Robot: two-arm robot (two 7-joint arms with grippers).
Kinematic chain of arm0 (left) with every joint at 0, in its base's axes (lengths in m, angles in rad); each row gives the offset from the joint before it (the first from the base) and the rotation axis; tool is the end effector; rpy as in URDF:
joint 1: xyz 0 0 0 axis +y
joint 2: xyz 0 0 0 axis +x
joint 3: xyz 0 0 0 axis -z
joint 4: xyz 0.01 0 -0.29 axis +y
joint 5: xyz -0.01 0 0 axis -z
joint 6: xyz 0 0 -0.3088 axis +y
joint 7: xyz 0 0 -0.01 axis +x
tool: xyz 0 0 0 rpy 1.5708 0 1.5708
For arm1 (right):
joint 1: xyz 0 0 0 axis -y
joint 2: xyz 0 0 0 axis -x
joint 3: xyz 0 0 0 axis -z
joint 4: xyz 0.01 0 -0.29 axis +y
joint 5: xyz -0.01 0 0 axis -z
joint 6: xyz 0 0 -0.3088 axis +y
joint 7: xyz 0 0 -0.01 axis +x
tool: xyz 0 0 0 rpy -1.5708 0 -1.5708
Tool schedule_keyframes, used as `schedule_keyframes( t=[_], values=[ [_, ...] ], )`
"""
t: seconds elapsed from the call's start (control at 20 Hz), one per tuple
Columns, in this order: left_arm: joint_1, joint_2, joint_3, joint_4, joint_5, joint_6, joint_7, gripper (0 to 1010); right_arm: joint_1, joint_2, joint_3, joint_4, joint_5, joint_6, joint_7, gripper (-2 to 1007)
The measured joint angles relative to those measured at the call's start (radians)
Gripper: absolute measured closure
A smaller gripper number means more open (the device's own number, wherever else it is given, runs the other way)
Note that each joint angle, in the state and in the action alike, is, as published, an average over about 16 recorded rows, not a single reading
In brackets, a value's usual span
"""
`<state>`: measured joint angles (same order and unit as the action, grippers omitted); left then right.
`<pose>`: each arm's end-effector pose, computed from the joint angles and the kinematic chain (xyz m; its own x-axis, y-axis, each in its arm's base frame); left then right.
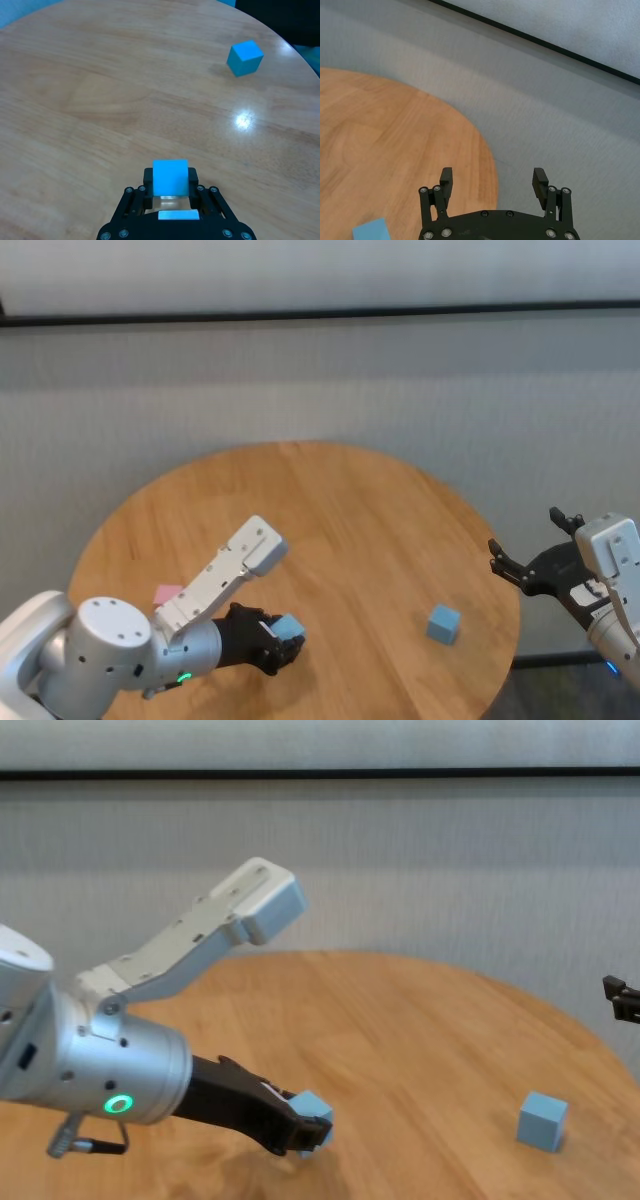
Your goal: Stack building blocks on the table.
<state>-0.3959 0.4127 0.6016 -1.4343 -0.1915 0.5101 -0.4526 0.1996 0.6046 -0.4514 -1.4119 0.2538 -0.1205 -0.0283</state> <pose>0.3961 -0.0284 -0.2595 0.7608 0.6390 0.1134 -0.5764 0.5849 0.5707 0.3581 -0.0827 -0.3023 0.2922 -0.8803 0.3738 0.9553 0.2873 -0.0703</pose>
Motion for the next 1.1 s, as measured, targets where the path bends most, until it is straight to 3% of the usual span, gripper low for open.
schedule_keyframes(
  t=[0.45, 0.8, 1.1],
  values=[
    [-0.028, -0.044, 0.013, 0.065, 0.015, -0.005, -0.013, 613, 0.000, 0.000, 0.000, 0.000, 0.000, 0.000, 0.000, 0],
    [-0.027, -0.045, 0.011, 0.067, 0.015, -0.004, -0.013, 532, 0.000, 0.000, 0.000, 0.000, 0.000, 0.000, 0.000, 0],
    [-0.009, -0.037, -0.004, 0.045, 0.005, -0.014, -0.013, 383, 0.000, 0.000, 0.000, 0.000, 0.000, 0.000, 0.000, 0]
  ],
)
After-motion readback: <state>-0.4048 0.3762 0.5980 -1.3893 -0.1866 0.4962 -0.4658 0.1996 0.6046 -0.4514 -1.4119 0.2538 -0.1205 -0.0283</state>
